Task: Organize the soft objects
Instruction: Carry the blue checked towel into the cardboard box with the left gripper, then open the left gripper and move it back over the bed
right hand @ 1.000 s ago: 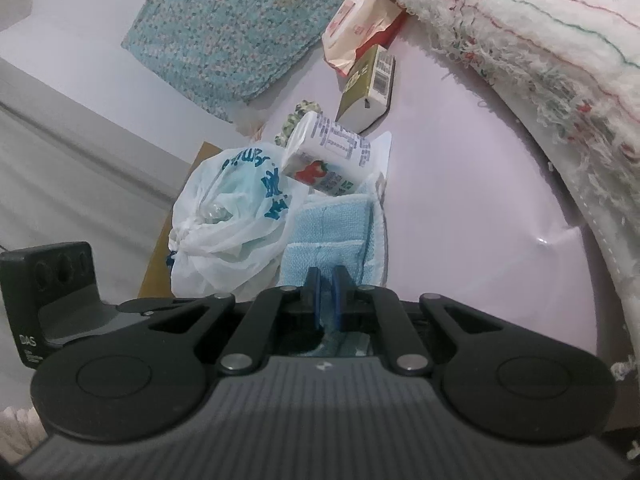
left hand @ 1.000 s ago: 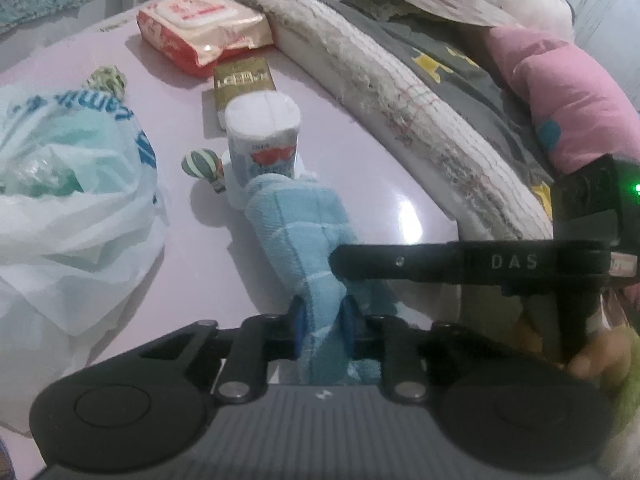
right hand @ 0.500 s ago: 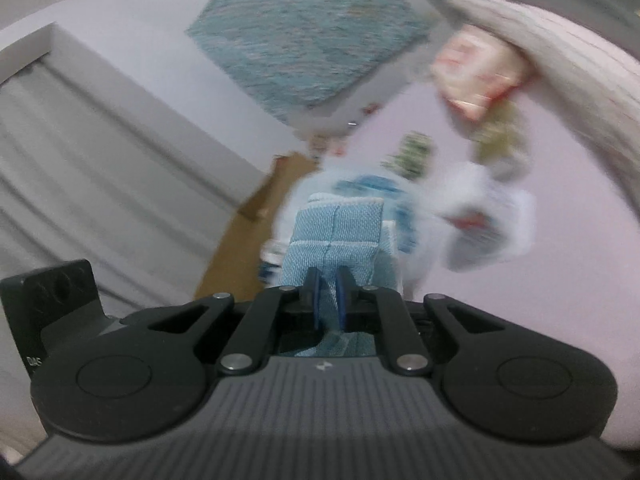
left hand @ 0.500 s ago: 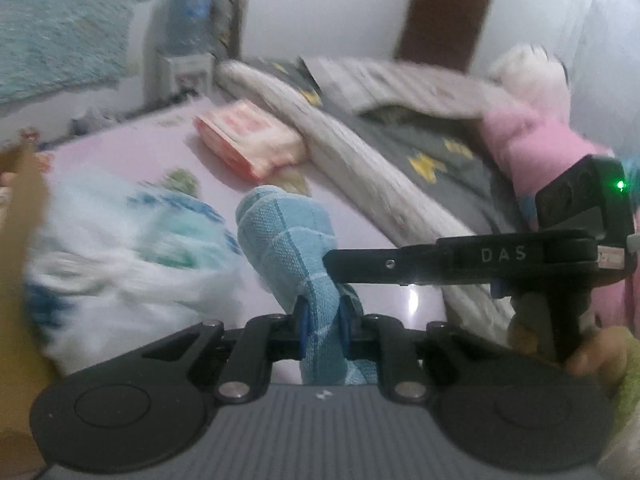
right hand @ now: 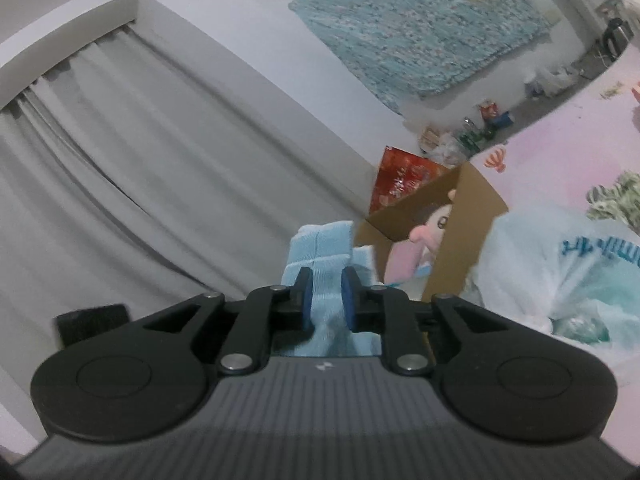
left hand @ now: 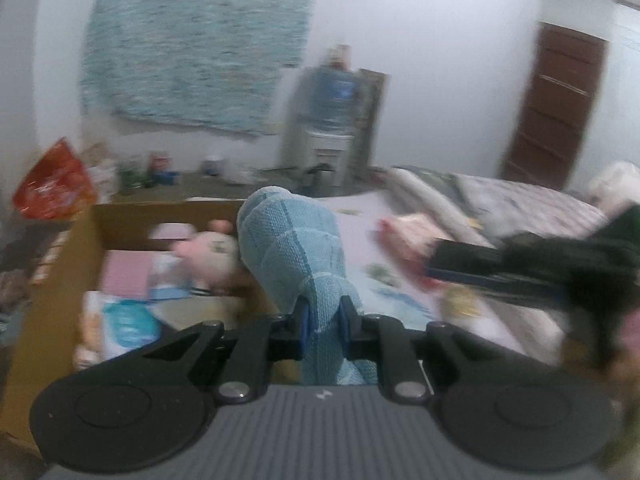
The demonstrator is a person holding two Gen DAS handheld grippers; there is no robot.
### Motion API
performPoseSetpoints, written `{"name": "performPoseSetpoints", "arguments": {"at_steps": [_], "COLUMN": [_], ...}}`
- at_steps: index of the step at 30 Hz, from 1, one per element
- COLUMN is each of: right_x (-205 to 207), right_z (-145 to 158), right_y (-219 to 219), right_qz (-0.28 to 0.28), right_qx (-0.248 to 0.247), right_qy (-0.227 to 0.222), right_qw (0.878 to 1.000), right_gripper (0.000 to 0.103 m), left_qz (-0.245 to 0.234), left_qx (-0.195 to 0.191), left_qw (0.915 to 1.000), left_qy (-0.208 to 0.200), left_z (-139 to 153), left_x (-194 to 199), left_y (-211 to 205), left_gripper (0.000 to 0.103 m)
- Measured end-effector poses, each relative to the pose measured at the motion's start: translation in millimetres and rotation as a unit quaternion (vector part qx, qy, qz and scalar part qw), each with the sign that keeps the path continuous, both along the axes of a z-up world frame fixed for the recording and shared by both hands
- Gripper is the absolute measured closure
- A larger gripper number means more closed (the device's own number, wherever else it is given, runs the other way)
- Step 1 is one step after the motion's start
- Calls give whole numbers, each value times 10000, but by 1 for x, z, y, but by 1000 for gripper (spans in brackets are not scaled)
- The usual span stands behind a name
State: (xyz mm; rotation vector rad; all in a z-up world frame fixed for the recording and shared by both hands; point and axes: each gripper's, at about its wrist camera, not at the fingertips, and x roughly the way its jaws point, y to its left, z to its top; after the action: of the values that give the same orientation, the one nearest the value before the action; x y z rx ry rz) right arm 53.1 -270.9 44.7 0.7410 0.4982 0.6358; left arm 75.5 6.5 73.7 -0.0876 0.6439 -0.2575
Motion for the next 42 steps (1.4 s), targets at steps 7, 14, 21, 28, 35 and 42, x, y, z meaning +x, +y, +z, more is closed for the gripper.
{"name": "performPoseSetpoints", "arguments": {"at_steps": [7,14,21,28,35,42], "right_x": [-16,-27,-9,-9,-30,-59], "right_z": [-22,-50,-72,-78,-77,-77], "right_y": [-25,-52,-57,-65,-82,-104], "right_qz": [-378,-659,-684,-729,-1012,-1413], "right_qx": [-74,20,73,90,43,-195], "right_qy": [440,708,886,952,948,993], "right_qw": [9983,9953,9937,9927,9903,9848], "right_gripper": [79,76,75,72,58,52], "left_qz": [203,-246,-223,-137,210,491], "left_qx": [-35,-141,-190,93,-93,191], "left_qw": [9980,9874,9732,9671,9732,9837], "left_qy": [602,1557,2281,2540,2287,1718], "left_z": [-37,-98,-143,-147,-119,-77], "left_x": [88,138,161,161,143,117], "left_y": [45,46,49,42,56,52], "left_gripper": [87,87,86,77,36,21]}}
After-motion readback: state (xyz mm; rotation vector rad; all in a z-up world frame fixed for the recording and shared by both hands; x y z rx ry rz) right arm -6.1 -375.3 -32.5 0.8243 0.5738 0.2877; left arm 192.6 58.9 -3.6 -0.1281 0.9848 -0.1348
